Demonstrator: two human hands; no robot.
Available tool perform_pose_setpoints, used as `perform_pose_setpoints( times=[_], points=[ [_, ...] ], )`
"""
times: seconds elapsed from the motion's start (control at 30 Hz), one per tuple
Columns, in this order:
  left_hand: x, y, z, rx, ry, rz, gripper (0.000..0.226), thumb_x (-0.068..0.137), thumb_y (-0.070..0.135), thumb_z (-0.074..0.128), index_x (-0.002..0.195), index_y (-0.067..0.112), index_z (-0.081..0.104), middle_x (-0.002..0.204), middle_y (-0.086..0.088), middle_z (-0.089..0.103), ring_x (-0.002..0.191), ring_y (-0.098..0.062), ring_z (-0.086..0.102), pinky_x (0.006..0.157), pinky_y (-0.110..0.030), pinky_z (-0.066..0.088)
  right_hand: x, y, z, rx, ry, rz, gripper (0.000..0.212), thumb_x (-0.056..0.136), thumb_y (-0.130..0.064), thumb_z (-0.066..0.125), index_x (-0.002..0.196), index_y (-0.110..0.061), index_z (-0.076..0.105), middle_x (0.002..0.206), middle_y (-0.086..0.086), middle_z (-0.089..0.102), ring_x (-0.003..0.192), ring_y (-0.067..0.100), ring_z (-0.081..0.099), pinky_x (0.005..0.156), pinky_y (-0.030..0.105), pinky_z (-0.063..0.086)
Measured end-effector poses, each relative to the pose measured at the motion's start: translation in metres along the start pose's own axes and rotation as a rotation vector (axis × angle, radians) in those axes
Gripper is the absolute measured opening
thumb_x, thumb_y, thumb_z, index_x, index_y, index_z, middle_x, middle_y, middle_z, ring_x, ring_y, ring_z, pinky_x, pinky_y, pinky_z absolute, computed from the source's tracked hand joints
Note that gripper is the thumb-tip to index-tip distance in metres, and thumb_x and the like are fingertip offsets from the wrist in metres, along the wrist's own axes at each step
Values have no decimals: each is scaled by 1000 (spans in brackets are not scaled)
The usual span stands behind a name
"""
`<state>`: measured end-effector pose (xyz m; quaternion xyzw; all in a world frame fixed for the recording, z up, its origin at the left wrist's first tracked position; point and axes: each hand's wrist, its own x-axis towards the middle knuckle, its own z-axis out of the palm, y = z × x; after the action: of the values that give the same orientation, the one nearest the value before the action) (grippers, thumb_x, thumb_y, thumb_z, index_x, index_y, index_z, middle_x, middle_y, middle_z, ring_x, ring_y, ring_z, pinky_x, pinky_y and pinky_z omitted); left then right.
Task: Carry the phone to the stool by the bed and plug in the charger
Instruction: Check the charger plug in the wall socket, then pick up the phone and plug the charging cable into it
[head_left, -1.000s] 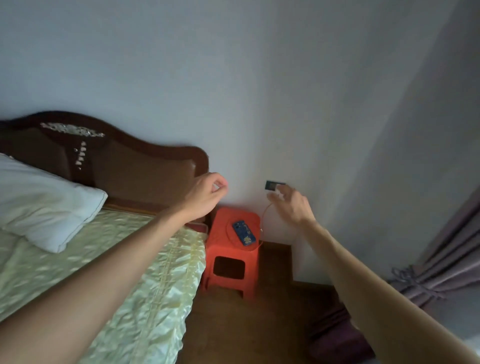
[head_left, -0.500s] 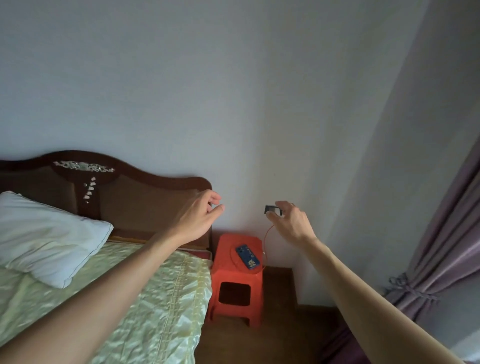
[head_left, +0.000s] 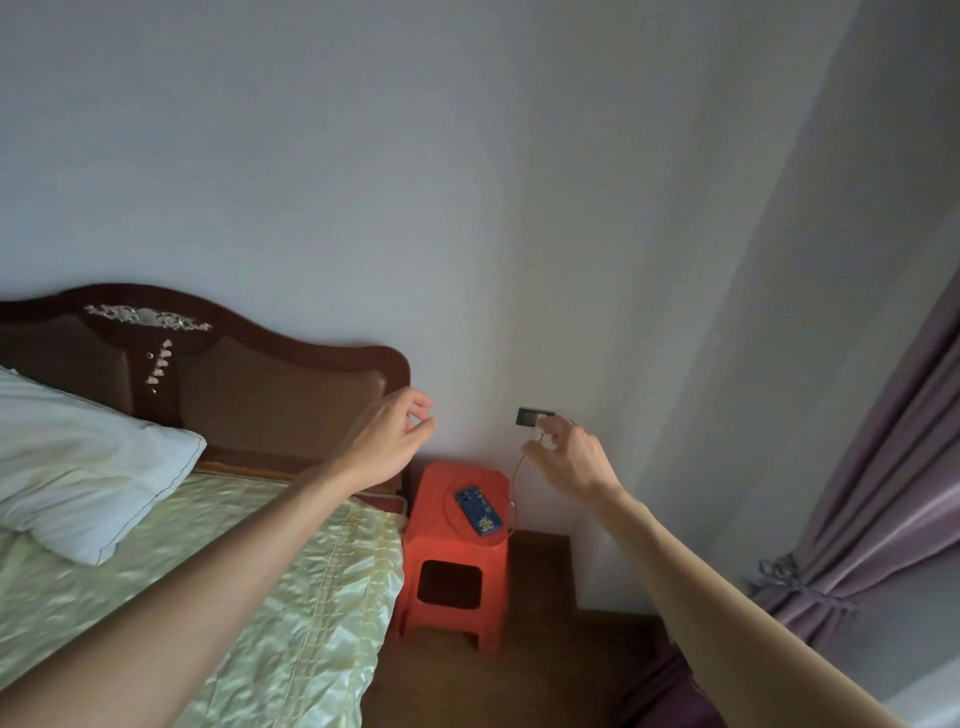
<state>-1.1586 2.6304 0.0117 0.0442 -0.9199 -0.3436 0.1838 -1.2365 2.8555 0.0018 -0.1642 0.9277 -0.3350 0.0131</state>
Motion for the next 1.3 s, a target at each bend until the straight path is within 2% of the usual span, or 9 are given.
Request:
perform_pose_setpoints(
  times=[0.13,0.4,0.57,0.67,0.73,0.9,0.97,1.07,1.3],
  points=[
    [13,10,27,11,-31,-35,27,90,21,56,114,11,60,111,-3,67,87,-15,61,86,-30,47,6,23,3,9,-53,-10,52,91,-26,57,139,-9,50,143,11,53,129,28,51,100,31,41],
    [36,-3,79,-48,-95,-93,26,91,25,55,113,12,59,108,-1,66,88,-13,60,87,-32,49,48,67,26,-3,-161,22,46,92,-24,56,135,-7,53,137,12,58,122,30,56,96,33,44],
    [66,-54,98,-45,-124,-185,24,90,22,58,110,10,61,104,-4,66,90,-14,62,76,-18,43,102,85,71,18,-272,70,39,91,-27,51,124,-8,60,122,12,66,104,27,63,73,26,46],
    [95,-94,115,-50,-173,-227,23,90,20,58,109,9,63,103,-6,67,92,-16,64,84,-27,51,144,94,105,-1,-352,106,40,92,-27,51,127,-9,56,119,12,65,97,26,66,56,18,42],
    [122,-124,129,-53,-197,-262,22,89,17,57,108,7,63,102,-8,67,93,-19,64,88,-34,52,177,101,128,-15,-379,111,39,93,-28,51,128,-10,55,119,11,65,94,23,65,53,15,40],
    [194,-200,171,-77,-285,-372,22,89,16,56,108,9,64,100,-5,67,88,-16,61,75,-25,43,256,123,182,-71,-444,212,39,95,-26,50,132,-12,53,122,9,64,93,18,62,57,15,42],
    [215,-231,193,-103,-335,-414,21,88,17,56,107,10,63,99,-4,67,89,-15,60,72,-22,40,279,138,204,-84,-469,273,38,93,-24,54,128,-12,56,122,10,64,99,21,63,73,30,54],
    [236,-272,223,-134,-392,-491,21,89,19,55,107,12,62,101,-3,66,91,-15,60,78,-26,43,306,162,236,-145,-513,337,40,89,-24,58,126,-10,58,125,14,62,112,29,59,94,39,49],
    [237,-338,295,-178,-502,-713,14,89,21,56,101,17,60,93,1,64,90,-17,65,73,-23,45,343,224,315,-172,-677,437,48,84,-30,62,124,-5,55,118,20,62,107,36,61,87,40,52]
  ],
)
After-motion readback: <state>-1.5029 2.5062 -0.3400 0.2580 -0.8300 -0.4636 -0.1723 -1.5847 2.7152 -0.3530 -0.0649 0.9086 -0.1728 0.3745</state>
